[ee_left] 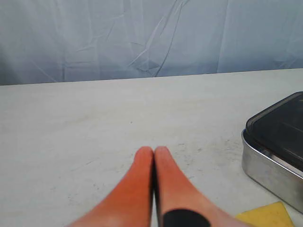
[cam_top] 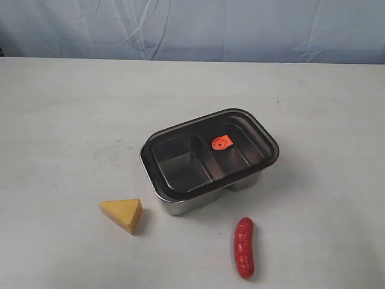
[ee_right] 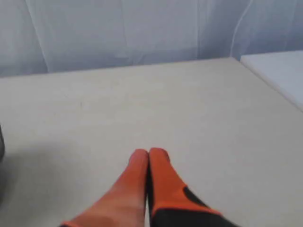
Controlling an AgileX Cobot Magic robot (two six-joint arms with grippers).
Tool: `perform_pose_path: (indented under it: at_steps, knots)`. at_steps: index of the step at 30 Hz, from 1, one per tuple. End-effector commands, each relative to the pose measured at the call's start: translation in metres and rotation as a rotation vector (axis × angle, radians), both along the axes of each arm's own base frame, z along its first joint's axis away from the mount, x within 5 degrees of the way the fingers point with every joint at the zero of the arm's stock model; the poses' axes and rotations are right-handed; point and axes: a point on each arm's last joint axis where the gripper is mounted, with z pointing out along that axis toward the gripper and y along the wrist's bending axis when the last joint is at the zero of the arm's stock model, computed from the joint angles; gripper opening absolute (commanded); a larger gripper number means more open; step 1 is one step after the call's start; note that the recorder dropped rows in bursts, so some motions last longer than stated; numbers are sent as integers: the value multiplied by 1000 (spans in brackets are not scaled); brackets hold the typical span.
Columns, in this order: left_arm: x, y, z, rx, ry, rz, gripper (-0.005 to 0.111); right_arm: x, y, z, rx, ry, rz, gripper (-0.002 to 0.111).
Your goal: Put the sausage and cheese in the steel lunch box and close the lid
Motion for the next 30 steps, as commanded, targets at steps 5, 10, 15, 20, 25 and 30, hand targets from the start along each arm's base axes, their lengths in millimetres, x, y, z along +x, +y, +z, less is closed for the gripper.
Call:
perform_pose_path:
  at_steps: [5,10,15,20,25,30]
  knots:
    - [0,0,-1,5,-6,-3,0,-4,-15,46,662,-557,-128,0]
    - [0,0,-1,5,-6,-3,0,-3,-13,43,931,-526,-100,0]
    - [0,0,-1,5,-6,-3,0,-3,-2,61,913,-378,-38,-1]
    - [0,0,-1,5,-6,-3,0,19,1,110,716,-240,-45,-1]
    - [0,0,-1,6,-3,-4,0,78,5,148,537,15,-42,-1]
    - [0,0,-1,6,-1,-4,0,157,24,162,396,289,134,-1]
